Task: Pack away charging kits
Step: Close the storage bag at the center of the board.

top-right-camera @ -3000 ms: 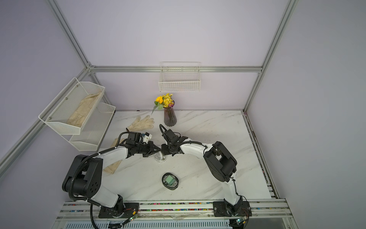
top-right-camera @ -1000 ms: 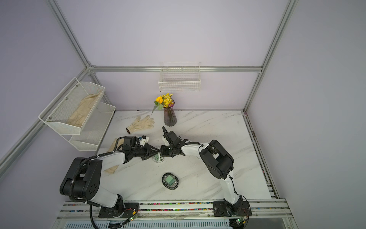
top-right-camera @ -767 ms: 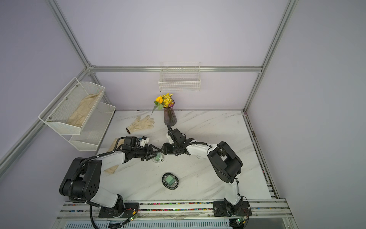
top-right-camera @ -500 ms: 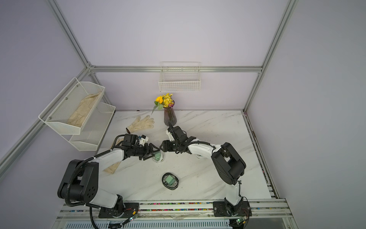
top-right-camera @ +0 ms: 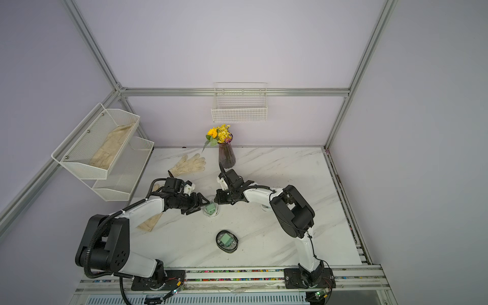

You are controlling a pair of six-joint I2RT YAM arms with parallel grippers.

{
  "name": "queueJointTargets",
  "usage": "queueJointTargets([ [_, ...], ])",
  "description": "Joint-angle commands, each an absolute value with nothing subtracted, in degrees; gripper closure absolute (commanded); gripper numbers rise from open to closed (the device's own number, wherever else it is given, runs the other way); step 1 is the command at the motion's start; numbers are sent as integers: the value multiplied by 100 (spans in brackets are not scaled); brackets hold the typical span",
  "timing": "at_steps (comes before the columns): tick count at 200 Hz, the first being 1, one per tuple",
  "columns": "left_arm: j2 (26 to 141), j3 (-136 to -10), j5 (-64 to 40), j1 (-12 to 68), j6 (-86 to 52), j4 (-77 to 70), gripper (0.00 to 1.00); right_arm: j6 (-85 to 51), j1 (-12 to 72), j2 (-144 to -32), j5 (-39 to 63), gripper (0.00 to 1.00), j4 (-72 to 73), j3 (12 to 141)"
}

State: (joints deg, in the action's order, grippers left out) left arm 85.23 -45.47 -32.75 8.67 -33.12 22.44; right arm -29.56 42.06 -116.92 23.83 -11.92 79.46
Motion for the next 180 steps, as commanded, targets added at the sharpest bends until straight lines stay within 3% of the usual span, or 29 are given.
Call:
queueJointTargets([
  [1, 8514, -4725, -3263, 870, -3161, 2192, 31, -2926, 4228, -11710, 2413, 100, -1343, 7965],
  [180, 9103, -4250, -3709, 932, -3677, 1411, 28, -2560, 4088, -12122, 2075, 100, -1216, 7781],
])
